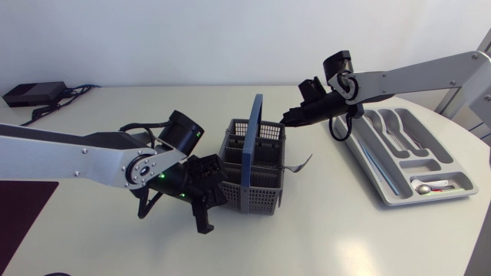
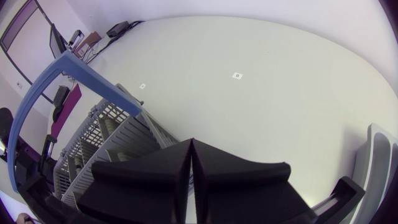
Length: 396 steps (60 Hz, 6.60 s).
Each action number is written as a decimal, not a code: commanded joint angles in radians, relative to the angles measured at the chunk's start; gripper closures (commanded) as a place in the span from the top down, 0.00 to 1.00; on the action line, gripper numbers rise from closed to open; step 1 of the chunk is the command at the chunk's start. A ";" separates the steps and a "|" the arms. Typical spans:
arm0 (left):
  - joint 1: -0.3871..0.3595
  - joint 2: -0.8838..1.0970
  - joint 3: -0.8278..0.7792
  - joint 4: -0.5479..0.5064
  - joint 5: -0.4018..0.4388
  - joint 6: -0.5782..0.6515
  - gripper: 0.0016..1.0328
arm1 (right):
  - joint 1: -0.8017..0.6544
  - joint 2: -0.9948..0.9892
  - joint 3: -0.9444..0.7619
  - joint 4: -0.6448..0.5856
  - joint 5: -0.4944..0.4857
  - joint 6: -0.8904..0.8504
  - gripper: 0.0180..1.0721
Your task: Sort the cutlery from the basket into the organizer compartments.
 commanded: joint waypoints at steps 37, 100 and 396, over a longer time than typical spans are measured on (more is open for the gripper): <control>0.187 0.103 0.153 0.106 -0.001 0.000 0.03 | 0.021 -0.281 -0.325 -0.097 -0.036 -0.061 0.05; 0.231 -0.262 -0.024 0.016 -0.003 0.007 0.19 | 0.107 -0.947 -0.802 0.051 0.125 -0.412 0.55; -0.162 0.036 0.855 -1.035 0.444 0.013 0.03 | 0.428 -1.141 -0.774 -0.086 -0.022 -0.395 0.06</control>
